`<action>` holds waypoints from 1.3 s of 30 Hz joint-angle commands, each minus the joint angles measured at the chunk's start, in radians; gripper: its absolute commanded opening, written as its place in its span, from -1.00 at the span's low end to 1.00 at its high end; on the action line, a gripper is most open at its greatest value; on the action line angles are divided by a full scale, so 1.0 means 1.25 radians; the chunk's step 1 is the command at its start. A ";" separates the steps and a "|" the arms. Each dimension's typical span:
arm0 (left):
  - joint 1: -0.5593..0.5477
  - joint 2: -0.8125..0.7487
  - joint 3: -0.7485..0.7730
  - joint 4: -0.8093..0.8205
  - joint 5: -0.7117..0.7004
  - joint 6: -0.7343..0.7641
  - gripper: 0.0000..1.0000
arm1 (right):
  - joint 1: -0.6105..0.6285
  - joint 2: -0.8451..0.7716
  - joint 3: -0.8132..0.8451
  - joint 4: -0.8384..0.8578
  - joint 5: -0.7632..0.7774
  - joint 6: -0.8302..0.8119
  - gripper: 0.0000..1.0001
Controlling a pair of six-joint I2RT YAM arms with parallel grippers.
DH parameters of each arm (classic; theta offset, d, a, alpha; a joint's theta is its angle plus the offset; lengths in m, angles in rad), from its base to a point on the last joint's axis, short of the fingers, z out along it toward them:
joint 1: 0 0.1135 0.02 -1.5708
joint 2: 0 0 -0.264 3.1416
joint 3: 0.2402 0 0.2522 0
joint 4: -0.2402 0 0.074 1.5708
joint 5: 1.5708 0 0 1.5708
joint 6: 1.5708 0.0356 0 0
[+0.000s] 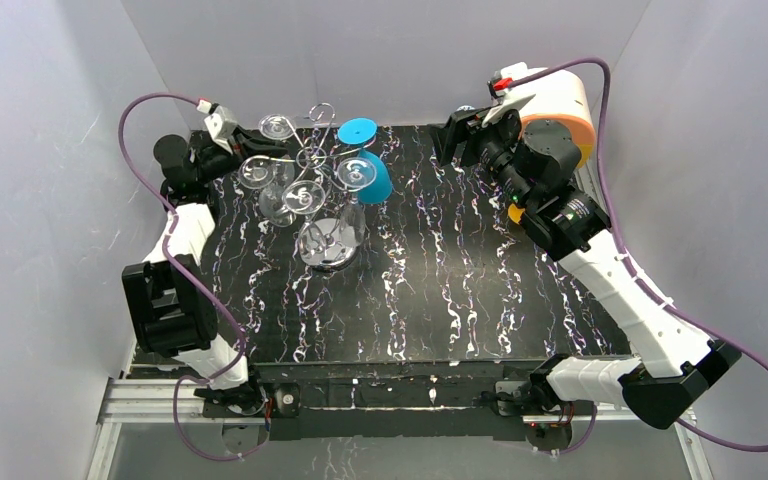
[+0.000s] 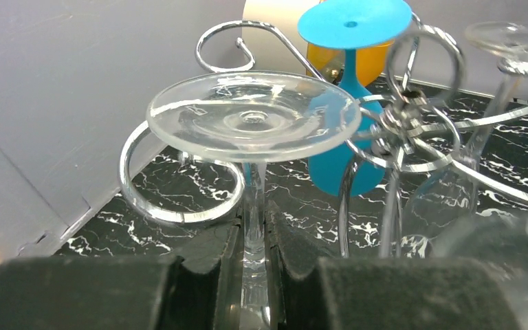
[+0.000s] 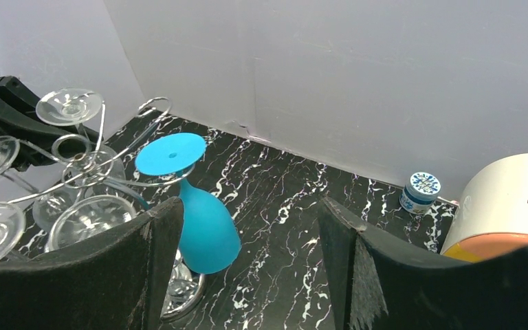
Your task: Place the wine glass upside down on the wine glass rack
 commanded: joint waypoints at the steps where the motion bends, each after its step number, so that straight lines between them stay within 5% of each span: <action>1: -0.016 0.004 0.072 0.026 0.063 -0.044 -1.00 | 0.005 -0.014 0.004 0.054 -0.002 -0.011 0.58; 39: -0.048 0.023 0.052 0.024 0.054 -0.024 -1.00 | 0.005 -0.030 0.009 0.055 -0.047 0.037 0.59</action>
